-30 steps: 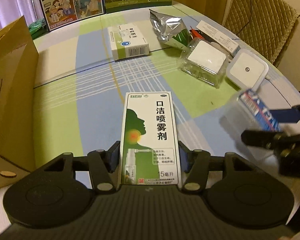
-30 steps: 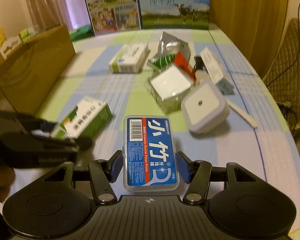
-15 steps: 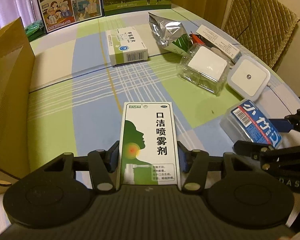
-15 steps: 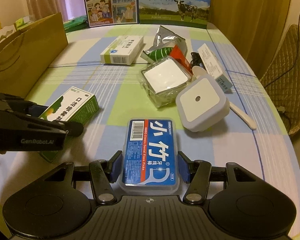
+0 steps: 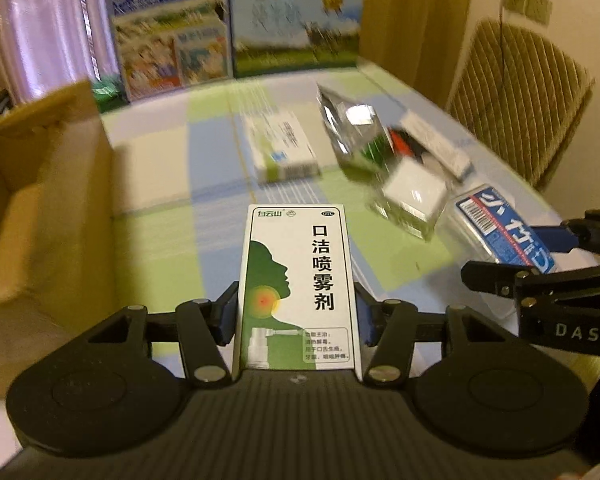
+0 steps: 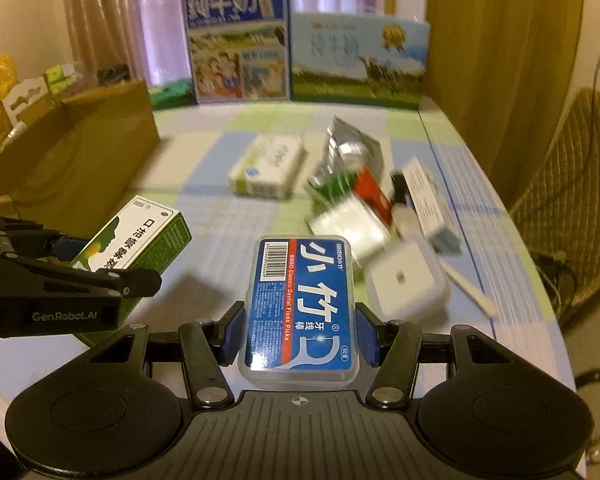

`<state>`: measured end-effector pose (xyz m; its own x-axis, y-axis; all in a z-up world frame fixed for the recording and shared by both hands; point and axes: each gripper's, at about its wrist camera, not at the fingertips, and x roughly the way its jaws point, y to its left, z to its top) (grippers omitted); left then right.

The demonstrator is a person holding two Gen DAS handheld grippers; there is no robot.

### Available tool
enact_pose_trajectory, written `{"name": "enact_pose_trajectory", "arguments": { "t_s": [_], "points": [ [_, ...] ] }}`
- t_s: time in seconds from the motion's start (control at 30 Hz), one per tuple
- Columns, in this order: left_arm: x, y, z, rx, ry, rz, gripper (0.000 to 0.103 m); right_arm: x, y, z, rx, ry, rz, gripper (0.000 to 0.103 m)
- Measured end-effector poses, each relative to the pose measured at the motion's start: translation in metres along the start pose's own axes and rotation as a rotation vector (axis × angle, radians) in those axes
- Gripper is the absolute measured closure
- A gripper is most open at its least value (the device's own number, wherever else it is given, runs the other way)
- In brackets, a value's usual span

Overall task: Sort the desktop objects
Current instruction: 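Carry both boxes to the cardboard box and open both tools inside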

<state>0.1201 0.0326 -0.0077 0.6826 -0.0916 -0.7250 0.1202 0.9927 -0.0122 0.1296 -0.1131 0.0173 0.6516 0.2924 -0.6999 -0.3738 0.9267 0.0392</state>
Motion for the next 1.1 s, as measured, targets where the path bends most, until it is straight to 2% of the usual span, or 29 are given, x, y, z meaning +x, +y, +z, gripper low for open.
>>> {"name": "enact_pose_trajectory", "arguments": {
  "t_s": [0.27, 0.4, 0.6, 0.8, 1.1],
  "points": [
    [-0.068, 0.073, 0.021, -0.057, -0.117, 0.124, 0.052, -0.007, 0.071, 0.062, -0.058, -0.078, 0.138, 0.050],
    [-0.092, 0.125, 0.019, -0.078, -0.127, 0.203, 0.052, 0.002, 0.119, 0.089, -0.107, -0.096, 0.218, 0.050],
    [-0.101, 0.188, 0.011, -0.080, -0.116, 0.291, 0.052, 0.036, 0.187, 0.120, -0.159, -0.087, 0.311, 0.050],
    [-0.092, 0.231, 0.003, -0.104, -0.094, 0.313, 0.052, 0.081, 0.227, 0.130, -0.192, -0.040, 0.343, 0.050],
    [-0.072, 0.251, -0.005, -0.109, -0.081, 0.296, 0.052, 0.111, 0.240, 0.131, -0.200, -0.021, 0.335, 0.050]
  ]
}}
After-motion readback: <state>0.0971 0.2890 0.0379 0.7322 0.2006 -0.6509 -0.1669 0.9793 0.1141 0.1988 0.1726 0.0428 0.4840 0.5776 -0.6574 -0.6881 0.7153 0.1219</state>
